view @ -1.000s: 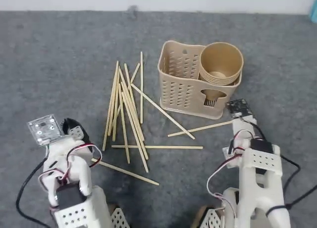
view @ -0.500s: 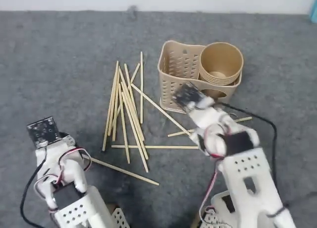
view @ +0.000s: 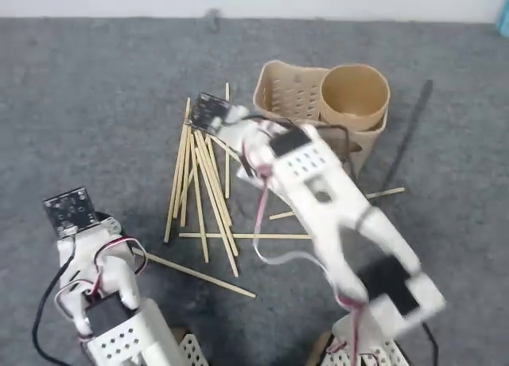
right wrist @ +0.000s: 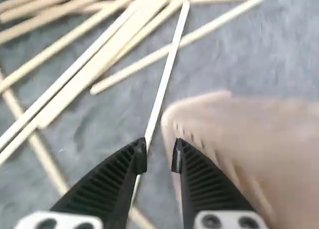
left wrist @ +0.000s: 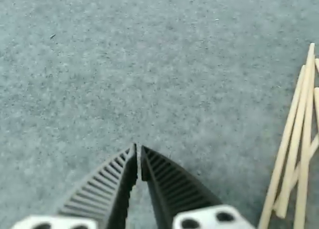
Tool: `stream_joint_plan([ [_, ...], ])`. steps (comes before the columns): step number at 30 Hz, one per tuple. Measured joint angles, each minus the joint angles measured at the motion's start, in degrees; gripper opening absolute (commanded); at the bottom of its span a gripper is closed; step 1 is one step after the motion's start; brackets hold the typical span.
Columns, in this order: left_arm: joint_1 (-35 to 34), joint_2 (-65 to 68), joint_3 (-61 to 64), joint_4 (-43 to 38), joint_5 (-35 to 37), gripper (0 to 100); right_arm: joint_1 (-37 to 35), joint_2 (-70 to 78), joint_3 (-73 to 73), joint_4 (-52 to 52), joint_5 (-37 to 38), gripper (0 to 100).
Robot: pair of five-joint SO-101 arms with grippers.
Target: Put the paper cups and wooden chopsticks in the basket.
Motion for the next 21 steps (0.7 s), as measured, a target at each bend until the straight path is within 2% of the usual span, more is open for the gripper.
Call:
stream_joint_plan([
  [11,0.00,0.00,0.00,0.00,0.00,2,-3.16,36.66,-44.04,11.87,1.76,9.9],
  [21,0.00,0.00,0.00,-1.05,0.00,2,-5.01,56.53,-76.48,25.32,1.85,9.5],
])
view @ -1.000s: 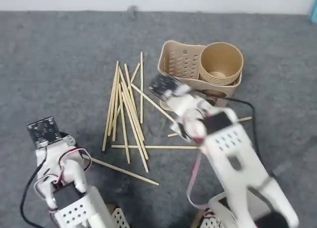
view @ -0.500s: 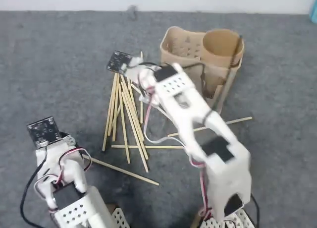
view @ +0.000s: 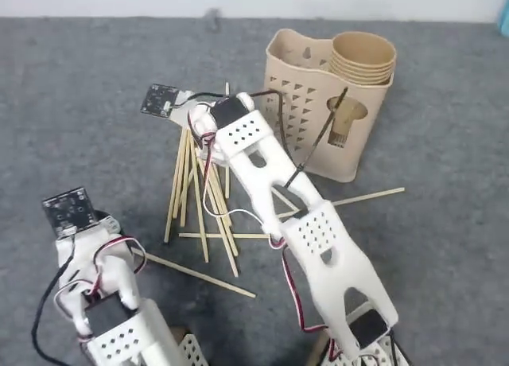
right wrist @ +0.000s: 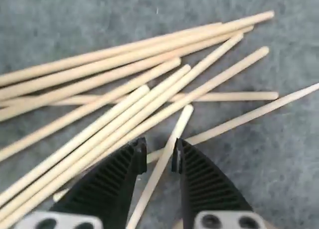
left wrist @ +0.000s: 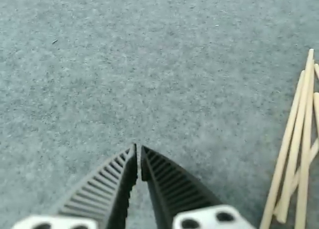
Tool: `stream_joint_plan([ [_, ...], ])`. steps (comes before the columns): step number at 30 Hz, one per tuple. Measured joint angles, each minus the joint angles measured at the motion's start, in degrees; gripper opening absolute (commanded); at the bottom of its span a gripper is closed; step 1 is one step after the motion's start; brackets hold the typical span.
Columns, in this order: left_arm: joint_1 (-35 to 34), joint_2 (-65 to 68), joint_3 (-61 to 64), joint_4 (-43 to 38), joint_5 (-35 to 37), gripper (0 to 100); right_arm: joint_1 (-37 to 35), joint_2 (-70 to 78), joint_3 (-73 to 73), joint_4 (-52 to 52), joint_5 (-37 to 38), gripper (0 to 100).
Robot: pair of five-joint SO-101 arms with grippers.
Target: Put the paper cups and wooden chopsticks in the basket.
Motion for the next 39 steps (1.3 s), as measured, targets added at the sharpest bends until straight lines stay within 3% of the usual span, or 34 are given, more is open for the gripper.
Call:
stream_joint_plan([
  [10,0.00,0.00,0.00,0.00,0.00,2,-1.58,5.19,-23.74,15.74,-1.58,9.5],
  [29,1.14,0.00,0.00,0.00,-0.53,2,-6.51,4.57,-24.62,17.05,-2.02,9.5],
  [39,1.67,0.00,0.00,0.00,-0.53,2,-9.05,-9.58,-15.12,17.05,-4.22,9.9],
])
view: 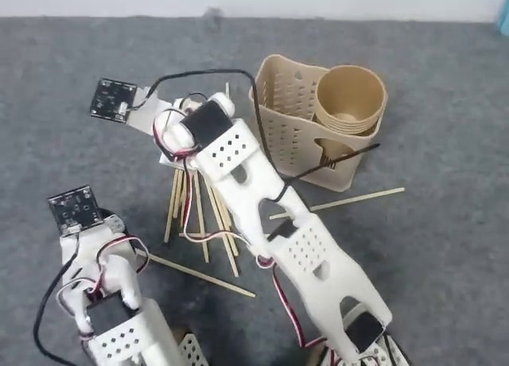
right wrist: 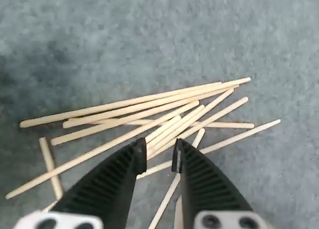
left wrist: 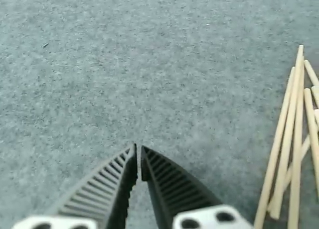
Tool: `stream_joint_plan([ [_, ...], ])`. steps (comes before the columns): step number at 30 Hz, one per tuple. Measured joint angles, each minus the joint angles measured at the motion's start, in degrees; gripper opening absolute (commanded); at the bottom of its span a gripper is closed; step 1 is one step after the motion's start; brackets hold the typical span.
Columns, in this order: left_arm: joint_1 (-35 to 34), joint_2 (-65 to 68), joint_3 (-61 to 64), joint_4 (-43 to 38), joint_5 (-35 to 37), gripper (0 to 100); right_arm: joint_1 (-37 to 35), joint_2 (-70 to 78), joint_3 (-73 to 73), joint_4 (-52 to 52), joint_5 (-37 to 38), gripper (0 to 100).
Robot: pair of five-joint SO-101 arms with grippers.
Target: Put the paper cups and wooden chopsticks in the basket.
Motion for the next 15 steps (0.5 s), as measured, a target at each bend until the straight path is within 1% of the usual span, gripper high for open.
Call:
stream_joint_plan([
  [3,-0.18,0.00,0.00,0.00,0.00,2,-0.35,-5.54,5.89,0.00,0.44,9.9],
  [6,-0.18,0.00,0.00,0.00,0.00,2,-0.44,-9.32,9.32,0.00,5.45,9.9],
  [11,-0.18,0.00,0.00,0.00,0.00,2,-0.44,-9.76,10.37,0.00,15.12,10.5],
  [15,-0.18,0.00,0.00,0.00,0.00,2,-0.53,-5.54,10.29,-0.88,18.29,16.2],
])
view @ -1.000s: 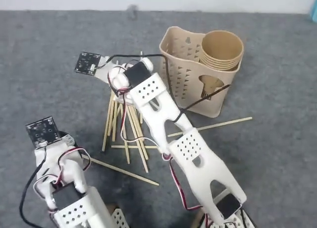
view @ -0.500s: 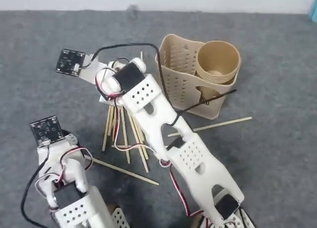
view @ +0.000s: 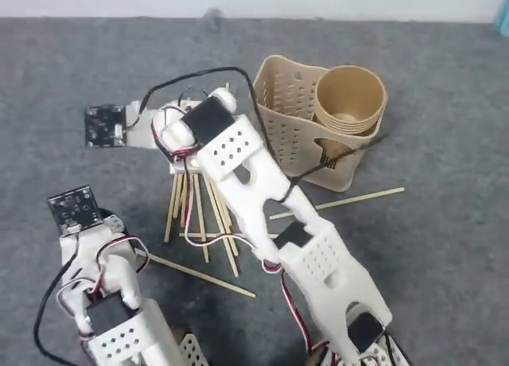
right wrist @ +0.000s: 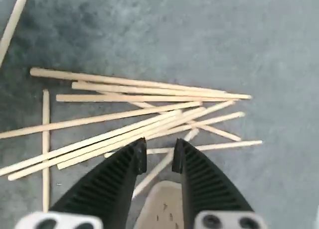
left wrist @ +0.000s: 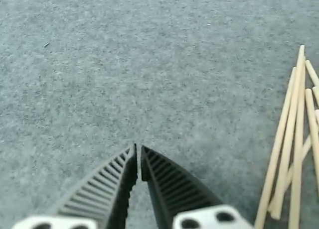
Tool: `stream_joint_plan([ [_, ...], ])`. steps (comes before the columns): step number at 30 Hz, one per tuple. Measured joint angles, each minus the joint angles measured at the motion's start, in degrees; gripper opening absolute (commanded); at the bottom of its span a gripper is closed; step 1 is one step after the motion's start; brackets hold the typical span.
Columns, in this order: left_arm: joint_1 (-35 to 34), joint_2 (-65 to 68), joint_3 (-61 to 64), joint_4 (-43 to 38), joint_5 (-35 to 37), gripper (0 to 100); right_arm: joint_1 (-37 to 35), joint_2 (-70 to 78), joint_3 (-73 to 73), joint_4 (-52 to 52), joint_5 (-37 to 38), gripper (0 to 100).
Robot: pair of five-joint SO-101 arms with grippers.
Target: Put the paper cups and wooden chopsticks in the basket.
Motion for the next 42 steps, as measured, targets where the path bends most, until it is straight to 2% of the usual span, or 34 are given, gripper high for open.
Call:
stream_joint_plan([
  [4,0.00,0.00,0.00,0.00,0.00,2,0.70,5.27,0.09,-3.87,0.35,13.9],
  [9,0.00,0.00,0.00,0.00,0.00,2,4.84,8.62,0.09,-6.77,-0.35,13.8],
  [16,0.00,0.00,0.00,0.00,0.00,2,8.18,9.05,0.70,-6.95,-3.08,13.8],
  [28,0.09,0.00,0.00,0.00,0.00,2,10.11,18.37,1.49,-6.95,-5.45,13.8],
  [32,0.00,0.00,0.00,0.00,0.00,2,10.11,19.34,-1.93,-6.15,-5.89,13.8],
  [37,0.00,0.00,0.00,0.00,0.00,2,9.32,19.34,-12.22,0.18,-7.38,13.8],
  [42,0.00,0.00,0.00,0.00,0.00,2,9.14,14.15,-19.16,0.79,-13.45,13.8],
])
